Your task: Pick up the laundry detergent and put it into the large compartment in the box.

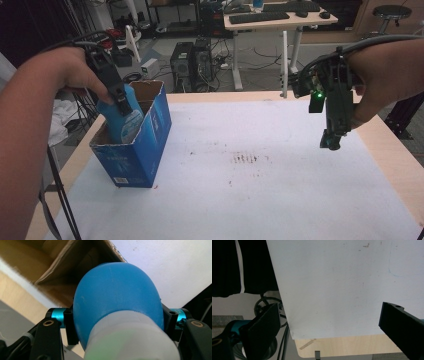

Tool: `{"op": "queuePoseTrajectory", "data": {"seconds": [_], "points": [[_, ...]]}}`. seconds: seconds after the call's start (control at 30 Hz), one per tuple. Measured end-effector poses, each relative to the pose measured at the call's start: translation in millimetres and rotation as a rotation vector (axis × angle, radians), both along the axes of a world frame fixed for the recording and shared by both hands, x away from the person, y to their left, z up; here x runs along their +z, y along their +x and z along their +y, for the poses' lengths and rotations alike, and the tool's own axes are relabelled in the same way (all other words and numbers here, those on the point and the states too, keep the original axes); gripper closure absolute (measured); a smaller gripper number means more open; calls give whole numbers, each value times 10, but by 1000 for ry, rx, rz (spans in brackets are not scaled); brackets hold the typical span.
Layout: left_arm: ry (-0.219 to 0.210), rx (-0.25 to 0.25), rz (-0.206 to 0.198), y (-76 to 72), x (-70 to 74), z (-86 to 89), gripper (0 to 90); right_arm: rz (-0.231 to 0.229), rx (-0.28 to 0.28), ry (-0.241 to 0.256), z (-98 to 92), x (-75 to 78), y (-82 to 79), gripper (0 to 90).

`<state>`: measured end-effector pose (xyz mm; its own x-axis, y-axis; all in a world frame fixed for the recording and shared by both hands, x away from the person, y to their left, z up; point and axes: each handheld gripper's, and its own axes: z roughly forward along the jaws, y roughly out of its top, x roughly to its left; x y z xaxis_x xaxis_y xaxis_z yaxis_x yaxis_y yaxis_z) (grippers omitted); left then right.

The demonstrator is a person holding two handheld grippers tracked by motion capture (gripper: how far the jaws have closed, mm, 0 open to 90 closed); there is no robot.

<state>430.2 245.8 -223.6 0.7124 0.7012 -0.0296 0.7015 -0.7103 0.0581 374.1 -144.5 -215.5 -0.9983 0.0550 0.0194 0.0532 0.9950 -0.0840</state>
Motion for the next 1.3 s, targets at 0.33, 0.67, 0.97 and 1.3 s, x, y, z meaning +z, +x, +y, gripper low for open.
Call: {"op": "queuePoseTrajectory", "data": {"seconds": [0.33, 0.67, 0.97, 1.3], "points": [[36, -160, 18, -30, -314, 24, 360, -4, -12, 0, -47, -22, -12, 30], [53, -239, 28, -34, -463, 11, 359, -1, 7, -2, 2, -51, -1, 30], [75, -289, 46, -15, -608, 7, 359, 3, -4, -8, 16, -77, -3, 30], [65, -308, 57, 2, -672, -4, 358, 0, 6, -1, 17, -74, -3, 30]]}}
